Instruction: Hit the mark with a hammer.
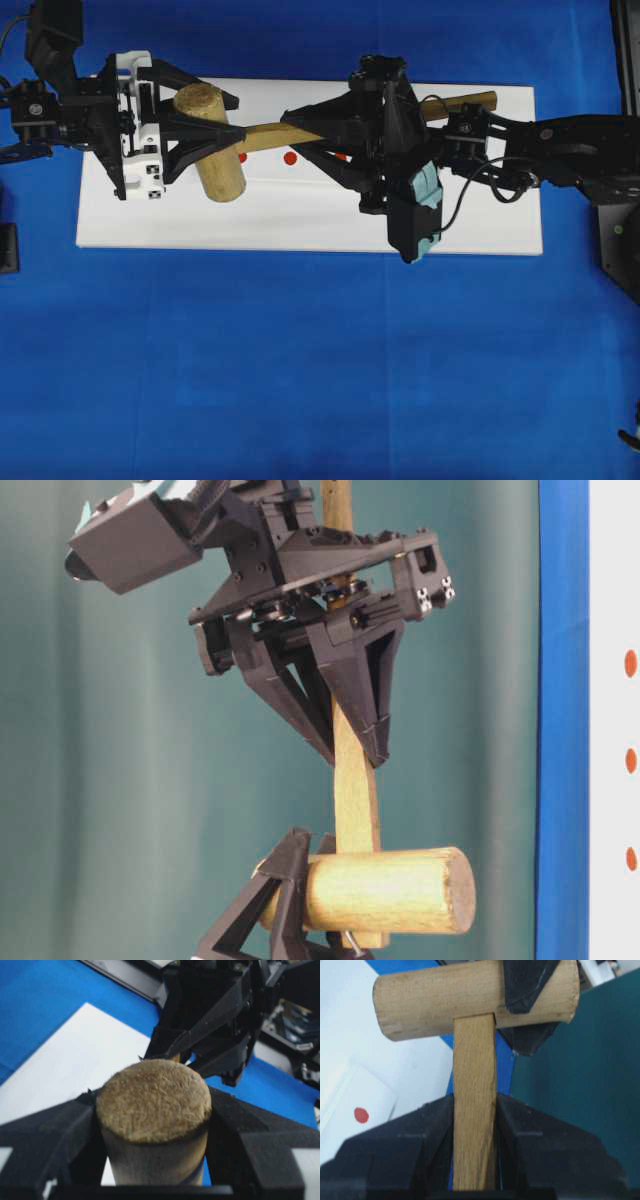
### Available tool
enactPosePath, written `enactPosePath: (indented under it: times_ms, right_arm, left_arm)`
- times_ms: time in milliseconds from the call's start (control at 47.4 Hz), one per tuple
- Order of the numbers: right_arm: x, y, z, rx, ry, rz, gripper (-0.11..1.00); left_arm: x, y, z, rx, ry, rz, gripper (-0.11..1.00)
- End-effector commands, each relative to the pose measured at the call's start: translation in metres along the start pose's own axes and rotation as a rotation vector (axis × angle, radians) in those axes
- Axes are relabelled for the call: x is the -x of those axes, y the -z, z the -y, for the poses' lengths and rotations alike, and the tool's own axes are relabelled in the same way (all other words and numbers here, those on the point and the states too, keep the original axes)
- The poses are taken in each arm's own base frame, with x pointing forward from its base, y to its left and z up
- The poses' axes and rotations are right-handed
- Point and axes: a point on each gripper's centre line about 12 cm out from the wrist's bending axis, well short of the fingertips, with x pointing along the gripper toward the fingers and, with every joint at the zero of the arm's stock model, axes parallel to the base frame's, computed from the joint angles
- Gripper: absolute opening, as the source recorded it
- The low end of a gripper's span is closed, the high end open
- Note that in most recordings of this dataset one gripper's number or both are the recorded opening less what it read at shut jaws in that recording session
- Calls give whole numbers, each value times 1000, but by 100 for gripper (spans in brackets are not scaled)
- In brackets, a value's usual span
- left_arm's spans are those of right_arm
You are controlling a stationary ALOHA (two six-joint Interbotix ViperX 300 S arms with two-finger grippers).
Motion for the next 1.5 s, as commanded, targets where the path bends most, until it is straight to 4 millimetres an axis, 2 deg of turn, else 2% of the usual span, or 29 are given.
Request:
enactPosePath:
  times_ms: [0,253,295,380,570,612,844,1139,1372,1477]
  right_arm:
    - [3,-18,17,-25,40,43,10]
    - [2,-18,18,-55,24,28,11]
    - [2,-17,19,-58,25,27,14]
    - [2,-16,17,-68,13,16,33]
    - [4,-17,14,-151,-35,-15,87]
    - [6,-19,13,-177,-60,-25,92]
    - [17,-34,7,-356,-195,-66,89]
    - [20,-34,11,-550,-180,-80,89]
    - [17,-21,12,-634,-163,-120,89]
    - [8,-3,4,-643,-148,-163,89]
  left_arm:
    - [0,-7,5,-12,16,23,45]
    - [2,-7,4,-11,13,23,45]
    - [2,-8,4,-11,14,26,45]
    - [3,-8,4,-16,14,26,45]
    - [4,-8,4,-28,17,26,45]
    - [4,-7,4,-40,16,23,45]
    - [9,0,1,-253,-3,-35,45]
    - [13,3,1,-456,2,-57,45]
    - [15,4,5,-486,16,-55,45]
    - [16,4,7,-489,23,-52,45]
